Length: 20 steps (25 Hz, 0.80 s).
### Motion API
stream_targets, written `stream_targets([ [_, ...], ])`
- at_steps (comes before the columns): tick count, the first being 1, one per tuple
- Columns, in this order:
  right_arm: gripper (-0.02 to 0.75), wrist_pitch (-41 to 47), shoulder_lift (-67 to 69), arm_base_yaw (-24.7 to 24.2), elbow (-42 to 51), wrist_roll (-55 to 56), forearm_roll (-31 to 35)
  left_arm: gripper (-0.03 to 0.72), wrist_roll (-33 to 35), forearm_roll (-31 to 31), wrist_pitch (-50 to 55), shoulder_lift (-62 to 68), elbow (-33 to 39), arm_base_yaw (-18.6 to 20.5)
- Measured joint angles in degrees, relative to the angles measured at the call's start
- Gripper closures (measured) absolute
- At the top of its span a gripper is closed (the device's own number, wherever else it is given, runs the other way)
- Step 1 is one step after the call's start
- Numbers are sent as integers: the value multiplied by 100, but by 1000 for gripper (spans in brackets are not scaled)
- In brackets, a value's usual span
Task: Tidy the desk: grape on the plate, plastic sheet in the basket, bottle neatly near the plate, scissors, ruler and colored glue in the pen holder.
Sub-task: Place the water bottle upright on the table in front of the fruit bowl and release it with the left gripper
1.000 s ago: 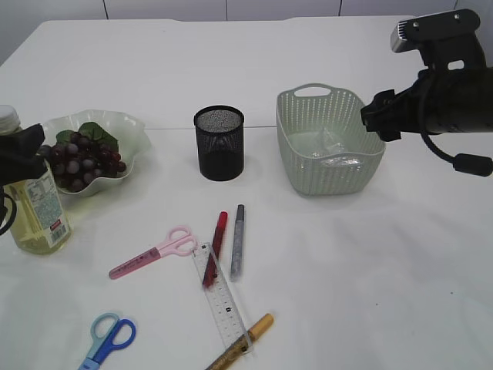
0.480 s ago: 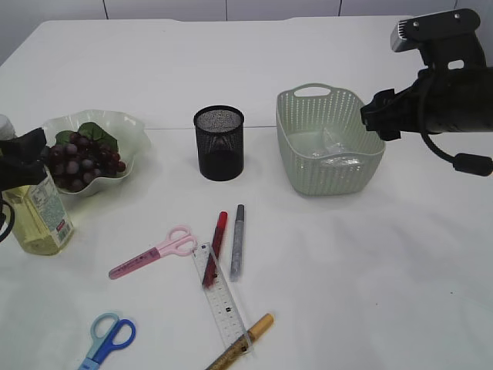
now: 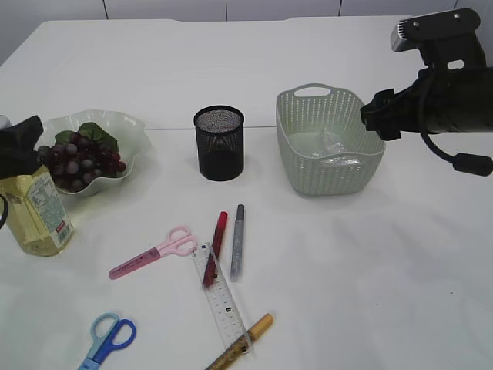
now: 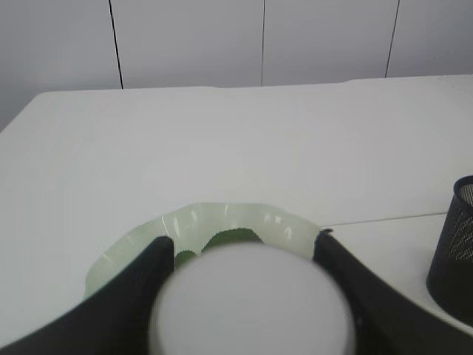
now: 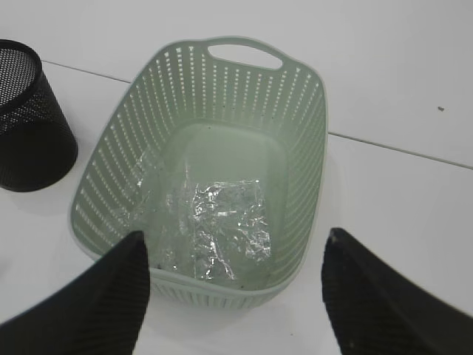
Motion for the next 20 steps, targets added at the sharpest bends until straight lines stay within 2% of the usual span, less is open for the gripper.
stream_targets([
  [10,206,87,0,0,-11,0,0,248,0,10,11,-715,14,0],
  [20,206,959,0,0,-367,0,0,248,-31,-117,1063,-1913,26,0],
])
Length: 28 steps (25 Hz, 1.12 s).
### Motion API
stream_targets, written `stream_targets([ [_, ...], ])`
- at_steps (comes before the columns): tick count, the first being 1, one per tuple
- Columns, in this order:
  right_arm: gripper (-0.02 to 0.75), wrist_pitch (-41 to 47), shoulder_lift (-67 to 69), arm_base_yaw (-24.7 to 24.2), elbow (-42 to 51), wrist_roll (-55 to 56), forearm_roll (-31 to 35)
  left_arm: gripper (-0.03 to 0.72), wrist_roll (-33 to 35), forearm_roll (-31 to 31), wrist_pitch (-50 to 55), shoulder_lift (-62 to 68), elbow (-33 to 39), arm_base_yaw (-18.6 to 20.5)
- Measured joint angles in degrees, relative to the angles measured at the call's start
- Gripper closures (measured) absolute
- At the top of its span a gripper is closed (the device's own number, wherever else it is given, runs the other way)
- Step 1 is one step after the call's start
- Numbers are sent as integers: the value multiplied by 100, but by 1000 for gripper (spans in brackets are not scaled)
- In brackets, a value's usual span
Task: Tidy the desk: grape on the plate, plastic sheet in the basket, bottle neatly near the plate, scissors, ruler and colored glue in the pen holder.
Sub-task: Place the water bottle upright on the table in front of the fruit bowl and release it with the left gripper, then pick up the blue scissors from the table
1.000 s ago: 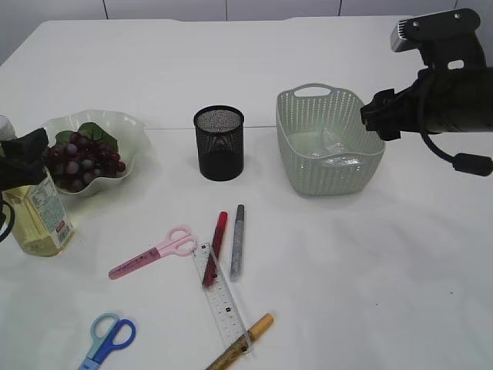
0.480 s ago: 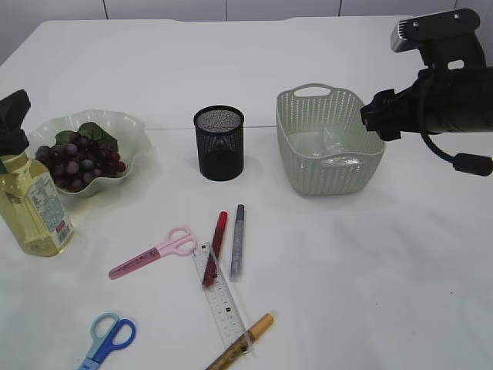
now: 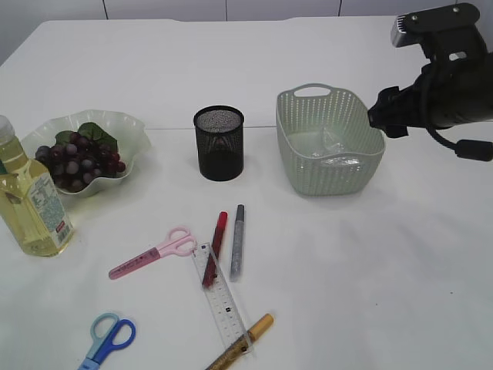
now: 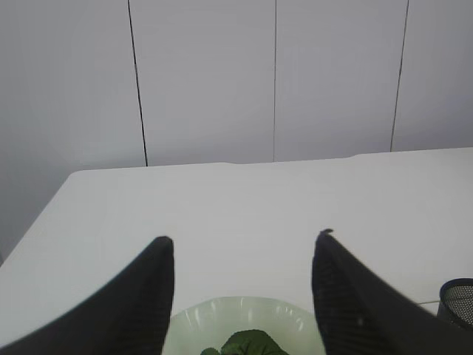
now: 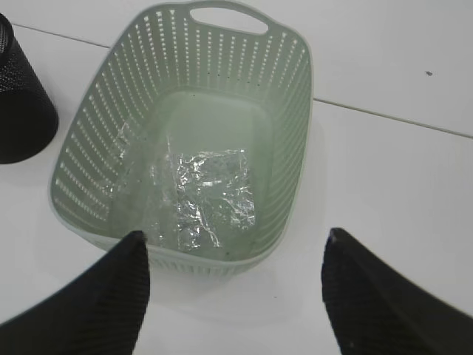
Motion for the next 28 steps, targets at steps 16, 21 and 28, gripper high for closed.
stream_targets([
  [16,206,1358,0,0,-224,34,530,248,-467,-125,3937,-2061,-381,0],
  [21,206,1676,0,0,-224,45,735,251,-467,-125,5124,-2603,-761,0],
  [28,206,2163,0,0,-224,45,1034,278,-467,-125,6553,-2971,-1198,0],
])
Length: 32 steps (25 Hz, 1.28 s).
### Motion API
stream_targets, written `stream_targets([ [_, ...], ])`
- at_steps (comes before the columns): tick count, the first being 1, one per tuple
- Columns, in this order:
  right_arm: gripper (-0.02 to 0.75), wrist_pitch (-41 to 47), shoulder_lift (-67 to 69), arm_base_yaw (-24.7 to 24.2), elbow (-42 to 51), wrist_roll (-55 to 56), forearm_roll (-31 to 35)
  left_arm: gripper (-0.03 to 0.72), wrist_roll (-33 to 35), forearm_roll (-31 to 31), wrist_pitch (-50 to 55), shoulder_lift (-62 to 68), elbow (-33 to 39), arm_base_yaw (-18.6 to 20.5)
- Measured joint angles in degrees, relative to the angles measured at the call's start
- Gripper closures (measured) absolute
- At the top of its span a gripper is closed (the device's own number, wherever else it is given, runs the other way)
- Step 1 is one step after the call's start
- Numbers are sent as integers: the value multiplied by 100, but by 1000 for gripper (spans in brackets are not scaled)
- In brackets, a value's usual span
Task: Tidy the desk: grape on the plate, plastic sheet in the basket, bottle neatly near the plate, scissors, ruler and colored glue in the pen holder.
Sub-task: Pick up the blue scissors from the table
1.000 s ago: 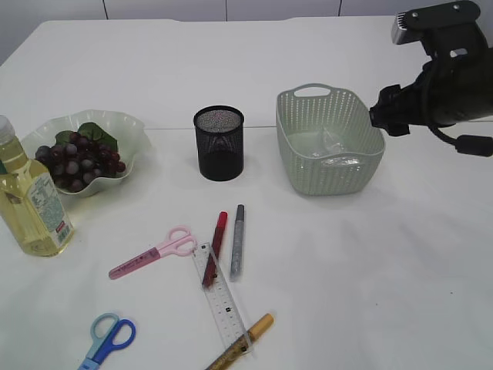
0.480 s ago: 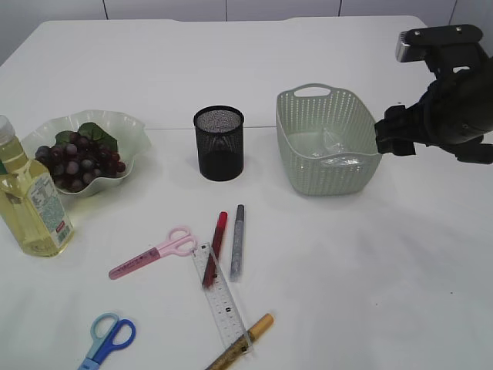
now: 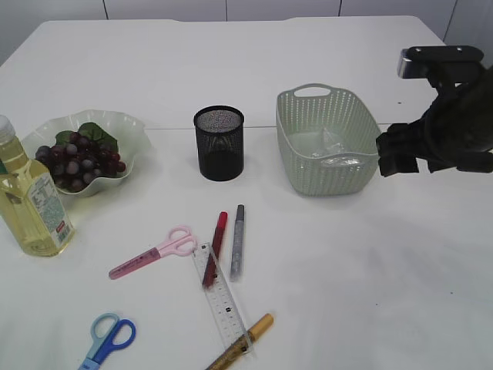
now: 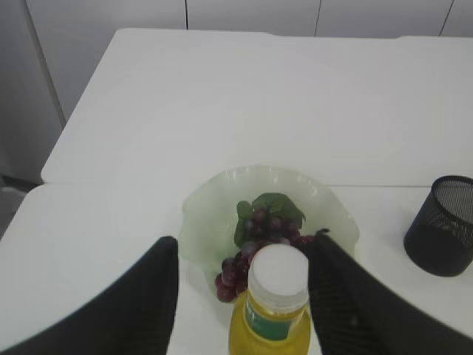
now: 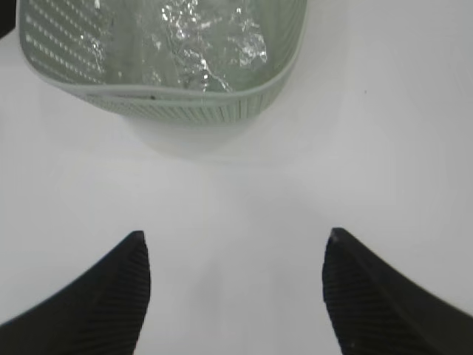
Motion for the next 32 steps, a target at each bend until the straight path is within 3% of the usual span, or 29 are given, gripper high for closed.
stream_targets([
  [7,206,1298,0,0,-78,-115,506,284,0,-188,1377,-36,-542,0],
  [14,206,2795,0,72,-421,-578,1599,286,0,-394,2290,-36,-996,0],
  [25,206,3000,260,1685,-885,98,1840,286,-3,-477,3163,-61,-1036,0],
  [32,207,3140,640,1893,-1595,201,1767,286,41,-522,3594,-61,-1046,0],
])
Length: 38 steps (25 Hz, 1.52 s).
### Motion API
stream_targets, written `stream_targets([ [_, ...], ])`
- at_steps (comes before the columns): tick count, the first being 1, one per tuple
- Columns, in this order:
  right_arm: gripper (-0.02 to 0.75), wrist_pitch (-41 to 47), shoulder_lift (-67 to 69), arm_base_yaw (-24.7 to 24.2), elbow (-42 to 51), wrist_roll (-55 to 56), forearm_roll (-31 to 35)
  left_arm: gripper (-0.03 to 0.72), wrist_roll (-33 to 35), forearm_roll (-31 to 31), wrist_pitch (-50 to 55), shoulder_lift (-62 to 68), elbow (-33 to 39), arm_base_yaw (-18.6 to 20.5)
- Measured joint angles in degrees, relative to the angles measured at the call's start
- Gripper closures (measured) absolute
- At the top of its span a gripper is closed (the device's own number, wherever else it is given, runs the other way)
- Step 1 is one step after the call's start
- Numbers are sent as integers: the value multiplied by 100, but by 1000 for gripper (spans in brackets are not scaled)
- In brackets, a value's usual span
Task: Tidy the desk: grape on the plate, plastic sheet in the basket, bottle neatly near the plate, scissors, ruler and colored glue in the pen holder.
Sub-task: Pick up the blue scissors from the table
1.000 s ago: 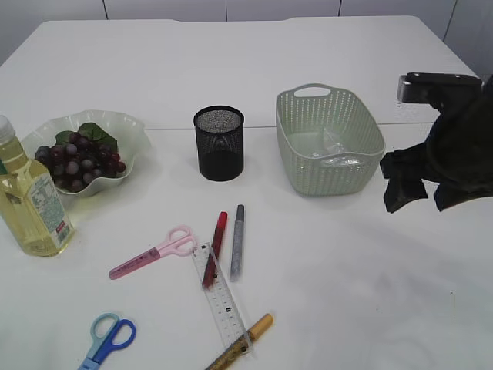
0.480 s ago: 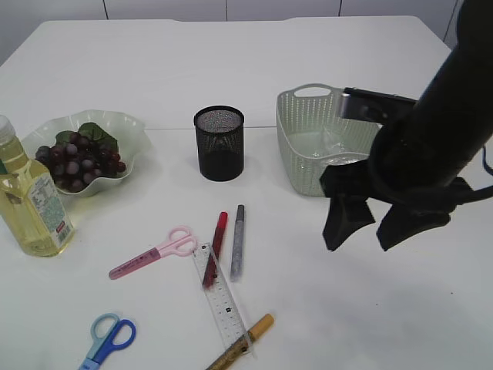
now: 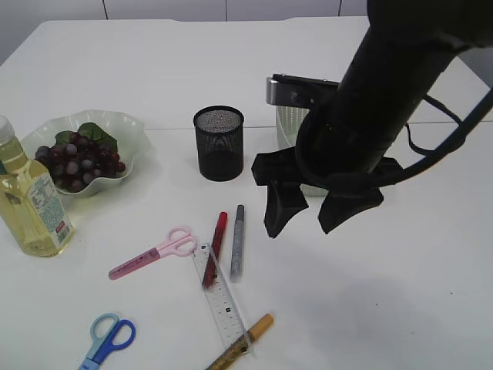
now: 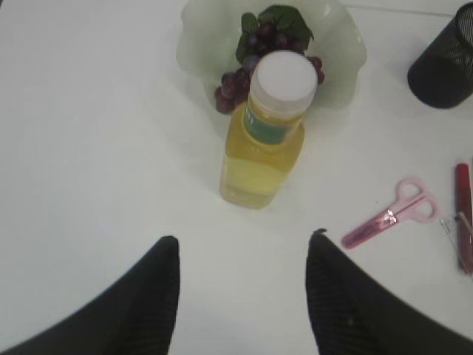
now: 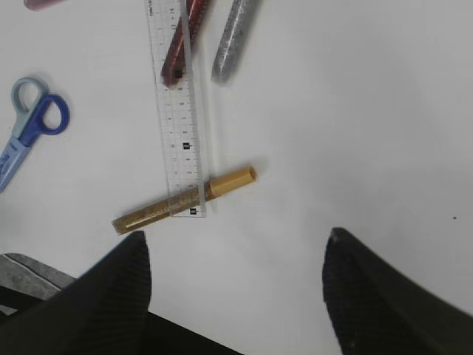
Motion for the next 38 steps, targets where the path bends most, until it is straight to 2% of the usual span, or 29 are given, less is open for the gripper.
stream_targets([
  [4,207,132,30,0,-65,92,-206,286,482,-385,398,0,0,0],
  [13,207,312,35,0,-74,167,-350,316,1695,-1760,955,230,-12,0],
  [17,207,459,35,0,-74,171,-349,318,1868,-1916,1118,531,-12,-161],
  [20,207,505,35,0,-74,180,-351,318,1905,-1916,1125,829,-12,-669],
  [23,207,553,35,0,-74,180,-361,318,1709,-1881,1053,1185,-13,-1403],
  [25,207,604,35,0,-74,180,-361,318,1378,-1705,970,1471,-24,-1857],
  [30,207,723,35,0,-74,180,-361,318,247,-787,917,2436,-42,-2838],
  [34,207,723,35,0,-74,180,-419,318,-89,-467,859,3386,-42,-3218],
  [38,207,723,35,0,-74,180,-511,317,-249,-432,646,4060,-42,-3324],
])
